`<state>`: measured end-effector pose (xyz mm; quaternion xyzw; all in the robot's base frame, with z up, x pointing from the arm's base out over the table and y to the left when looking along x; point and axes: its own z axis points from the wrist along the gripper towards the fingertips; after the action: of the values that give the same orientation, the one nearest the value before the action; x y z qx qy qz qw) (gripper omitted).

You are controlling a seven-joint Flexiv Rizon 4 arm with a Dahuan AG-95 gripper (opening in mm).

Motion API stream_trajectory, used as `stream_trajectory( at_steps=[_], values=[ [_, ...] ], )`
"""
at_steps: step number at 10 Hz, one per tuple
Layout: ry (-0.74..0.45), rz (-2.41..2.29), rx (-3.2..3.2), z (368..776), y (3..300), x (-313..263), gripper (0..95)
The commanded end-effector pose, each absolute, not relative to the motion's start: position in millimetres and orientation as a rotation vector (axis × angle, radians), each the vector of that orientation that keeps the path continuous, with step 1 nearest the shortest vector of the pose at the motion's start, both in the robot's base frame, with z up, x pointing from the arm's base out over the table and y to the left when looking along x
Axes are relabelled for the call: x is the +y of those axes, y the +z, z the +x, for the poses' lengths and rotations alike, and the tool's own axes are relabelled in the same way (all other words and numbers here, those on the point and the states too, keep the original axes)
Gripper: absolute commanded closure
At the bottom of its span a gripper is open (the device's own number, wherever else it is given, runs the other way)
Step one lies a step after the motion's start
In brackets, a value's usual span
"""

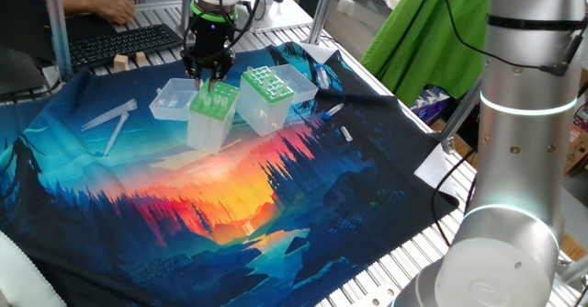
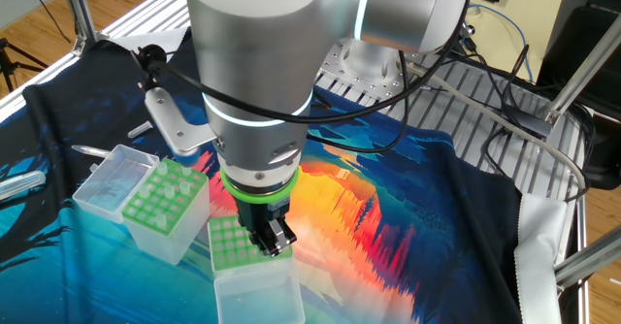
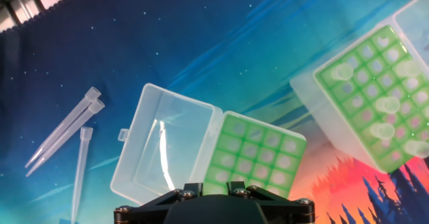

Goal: Transfer all large pipette tips from one holder to another

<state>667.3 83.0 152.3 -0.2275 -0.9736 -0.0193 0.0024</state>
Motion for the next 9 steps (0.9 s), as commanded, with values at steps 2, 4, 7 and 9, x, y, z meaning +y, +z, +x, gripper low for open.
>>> stream_trajectory(
  at_steps=[2,4,7,9],
  values=[
    [-0.063,-0.713,-3.057,666.7,150.8,82.9,76.0],
    [-0.063,-0.710,-3.061,666.3,149.4,82.5,76.0],
    [-0.066,-0.710,-3.065,665.2,146.9,82.8,76.0],
    [-0.066,-0.711,-3.071,665.2,145.5,82.8,76.0]
  ],
)
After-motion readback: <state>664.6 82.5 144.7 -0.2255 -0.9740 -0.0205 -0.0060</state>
